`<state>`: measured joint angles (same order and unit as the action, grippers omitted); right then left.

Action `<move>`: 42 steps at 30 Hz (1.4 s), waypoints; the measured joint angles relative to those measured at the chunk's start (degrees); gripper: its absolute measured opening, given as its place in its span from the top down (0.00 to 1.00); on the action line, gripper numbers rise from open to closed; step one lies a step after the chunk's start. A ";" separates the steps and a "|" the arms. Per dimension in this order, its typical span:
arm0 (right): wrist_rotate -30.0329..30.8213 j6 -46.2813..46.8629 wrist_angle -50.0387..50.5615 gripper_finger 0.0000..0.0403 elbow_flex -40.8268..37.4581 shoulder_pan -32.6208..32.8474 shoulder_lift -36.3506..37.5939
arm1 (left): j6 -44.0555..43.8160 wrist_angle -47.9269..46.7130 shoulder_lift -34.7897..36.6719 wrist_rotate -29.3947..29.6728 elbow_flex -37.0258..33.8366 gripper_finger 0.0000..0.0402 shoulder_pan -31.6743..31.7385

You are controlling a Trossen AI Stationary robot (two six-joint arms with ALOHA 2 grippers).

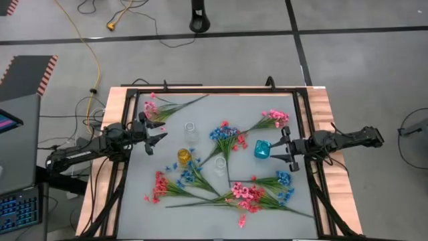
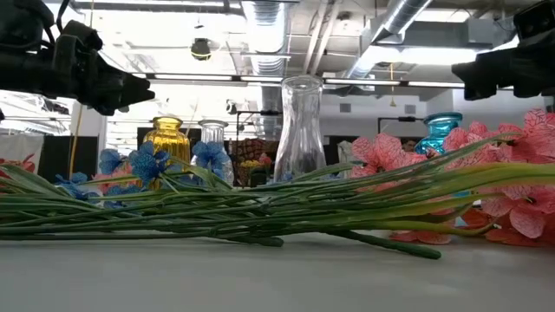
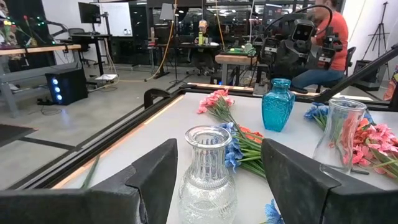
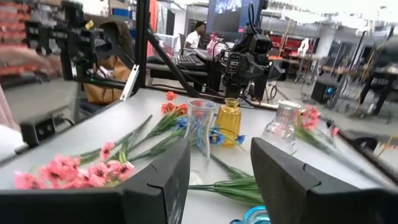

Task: Sort flowers into vase by color
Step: Put the top right pink flowers into the top transparent vase

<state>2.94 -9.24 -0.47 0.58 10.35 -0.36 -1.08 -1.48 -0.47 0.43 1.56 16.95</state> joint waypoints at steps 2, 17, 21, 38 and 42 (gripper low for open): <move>0.00 -0.74 -0.02 0.51 0.00 0.00 0.01 | 0.00 0.00 0.00 0.00 0.00 0.45 0.02; 0.29 -1.47 -9.95 0.51 -0.09 0.00 0.03 | -0.01 0.00 -0.02 0.00 0.00 0.45 0.00; 0.28 5.53 -18.20 0.51 -0.08 0.11 0.04 | -2.25 0.00 -0.02 0.00 0.00 0.45 0.02; 0.17 12.61 -26.56 0.51 -0.05 0.11 0.02 | -9.27 0.00 -0.02 0.00 0.00 0.45 0.02; 0.35 12.92 -26.78 0.51 -0.05 0.08 0.02 | -9.27 0.00 -0.02 0.00 0.00 0.45 0.01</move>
<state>3.29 3.68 -27.25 0.54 10.43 -0.34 -10.35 -1.48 -0.49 0.43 1.56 16.96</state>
